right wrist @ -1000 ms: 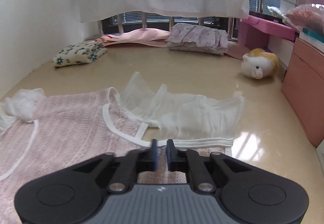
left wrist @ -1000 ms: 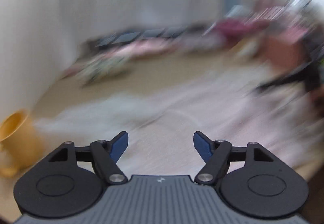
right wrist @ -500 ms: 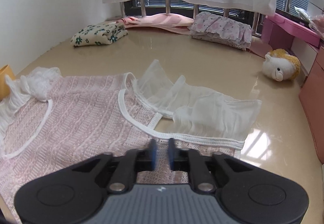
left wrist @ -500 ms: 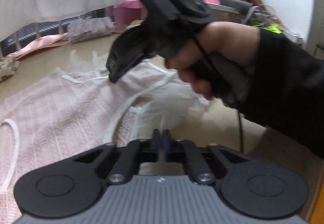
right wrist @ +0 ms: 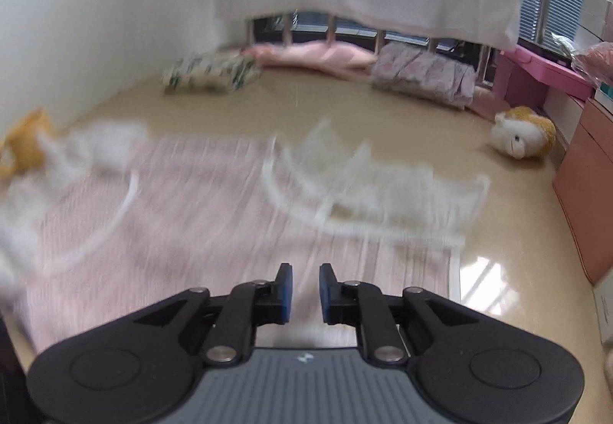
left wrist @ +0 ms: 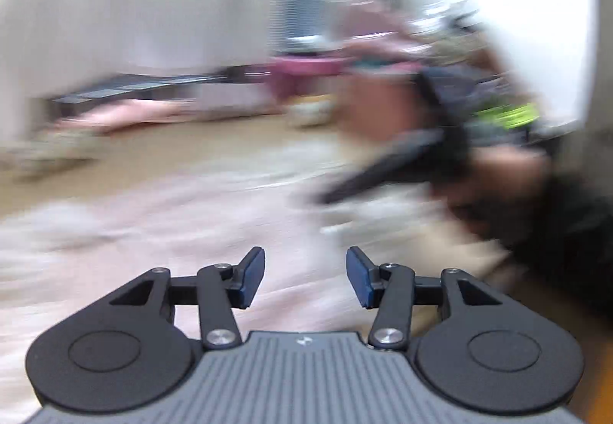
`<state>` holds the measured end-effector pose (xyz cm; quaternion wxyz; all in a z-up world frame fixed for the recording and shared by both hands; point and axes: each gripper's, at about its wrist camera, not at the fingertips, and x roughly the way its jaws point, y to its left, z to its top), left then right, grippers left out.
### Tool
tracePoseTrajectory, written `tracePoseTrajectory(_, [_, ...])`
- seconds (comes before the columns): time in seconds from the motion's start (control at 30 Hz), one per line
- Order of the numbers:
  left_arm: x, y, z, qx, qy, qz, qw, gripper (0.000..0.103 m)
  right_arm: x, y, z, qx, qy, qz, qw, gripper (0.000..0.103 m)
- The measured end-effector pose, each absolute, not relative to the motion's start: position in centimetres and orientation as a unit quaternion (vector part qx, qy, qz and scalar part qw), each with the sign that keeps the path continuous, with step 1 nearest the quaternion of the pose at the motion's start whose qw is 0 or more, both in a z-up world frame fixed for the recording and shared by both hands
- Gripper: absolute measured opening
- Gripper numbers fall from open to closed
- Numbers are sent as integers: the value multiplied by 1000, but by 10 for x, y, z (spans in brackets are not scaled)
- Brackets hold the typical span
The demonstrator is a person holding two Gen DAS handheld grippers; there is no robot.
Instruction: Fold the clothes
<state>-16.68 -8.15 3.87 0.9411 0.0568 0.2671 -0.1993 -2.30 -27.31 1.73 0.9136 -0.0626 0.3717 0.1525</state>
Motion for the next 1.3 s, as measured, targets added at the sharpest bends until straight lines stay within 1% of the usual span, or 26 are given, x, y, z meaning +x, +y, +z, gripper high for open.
tracePoseTrajectory(0.13, [-167, -42, 12, 77, 298, -161, 938, 48, -61, -261, 23, -39, 336, 174, 925, 13])
tracePoseTrajectory(0.2, [-169, -37, 5, 80, 296, -151, 940, 49, -72, -246, 17, -28, 342, 213, 915, 8])
tracePoseTrajectory(0.23, [-169, -33, 4, 73, 296, -152, 940, 49, -77, -240, 11, -37, 344, 213, 914, 9])
tracePoseTrajectory(0.33, [-156, -14, 19, -1, 302, -184, 935, 50, -92, -233, 4, -54, 326, 197, 923, 8])
tracePoseTrajectory(0.37, [-152, -7, 24, -25, 304, -194, 932, 52, -91, -233, 8, -44, 335, 193, 921, 8])
tracePoseTrajectory(0.4, [-148, -1, 29, -49, 305, -204, 929, 52, -88, -235, 16, -31, 338, 192, 921, 11])
tracePoseTrajectory(0.47, [-136, 6, 39, -83, 308, -217, 923, 52, -79, -236, 32, -20, 318, 200, 927, 11])
tracePoseTrajectory(0.5, [-123, -4, 45, -64, 312, -205, 926, 52, -67, -234, 36, -27, 309, 200, 929, 10])
tracePoseTrajectory(0.57, [-90, -35, 48, -6, 324, -194, 926, 51, -31, -234, 32, -27, 328, 175, 928, 9])
tracePoseTrajectory(0.6, [-74, -51, 44, 22, 329, -175, 928, 51, -12, -235, 28, -23, 342, 159, 926, 6])
tracePoseTrajectory(0.67, [-49, -78, 32, 82, 340, -146, 925, 51, 14, -237, 18, -19, 367, 145, 919, 6])
tracePoseTrajectory(0.73, [-38, -89, 17, 114, 346, -130, 922, 51, 25, -240, 9, -5, 362, 136, 922, 3])
tracePoseTrajectory(0.77, [-38, -87, 12, 107, 343, -127, 925, 54, 22, -243, 7, -1, 358, 118, 926, 3])
tracePoseTrajectory(0.8, [-39, -82, 7, 93, 337, -125, 928, 57, 16, -244, 10, 4, 356, 106, 928, 9])
tracePoseTrajectory(0.83, [-40, -76, 3, 80, 333, -122, 932, 67, 2, -242, 18, 5, 346, 107, 932, 10])
tracePoseTrajectory(0.87, [-39, -70, 1, 65, 333, -121, 933, 72, -14, -240, 26, 5, 335, 115, 935, 10])
tracePoseTrajectory(0.93, [-38, -59, 0, 42, 331, -124, 935, 73, -54, -232, 35, -1, 309, 170, 936, 10])
tracePoseTrajectory(0.97, [-40, -55, 3, 38, 330, -117, 936, 72, -73, -227, 31, -2, 315, 192, 930, 10])
tracePoseTrajectory(1.0, [-44, -50, 10, 24, 324, -107, 940, 72, -89, -222, 28, -4, 320, 210, 924, 7])
tracePoseTrajectory(1.03, [-52, -45, 18, 7, 316, -109, 943, 68, -102, -215, 22, -8, 324, 217, 921, 7])
tracePoseTrajectory(1.1, [-79, -37, 35, -32, 296, -161, 941, 68, -122, -204, 11, -21, 329, 221, 918, 8])
tracePoseTrajectory(1.13, [-91, -39, 38, -32, 300, -194, 934, 68, -130, -201, 6, -26, 326, 218, 919, 8])
tracePoseTrajectory(1.2, [-110, -49, 34, 2, 315, -229, 921, 61, -139, -203, -1, -16, 305, 210, 929, 8])
tracePoseTrajectory(1.23, [-114, -55, 27, 31, 326, -227, 917, 51, -141, -204, -4, -7, 298, 207, 932, 8])
tracePoseTrajectory(1.27, [-115, -58, 19, 56, 339, -216, 914, 43, -141, -206, -5, 3, 295, 205, 933, 8])
tracePoseTrajectory(1.3, [-116, -59, 13, 73, 345, -205, 913, 43, -140, -207, -5, 9, 295, 205, 933, 7])
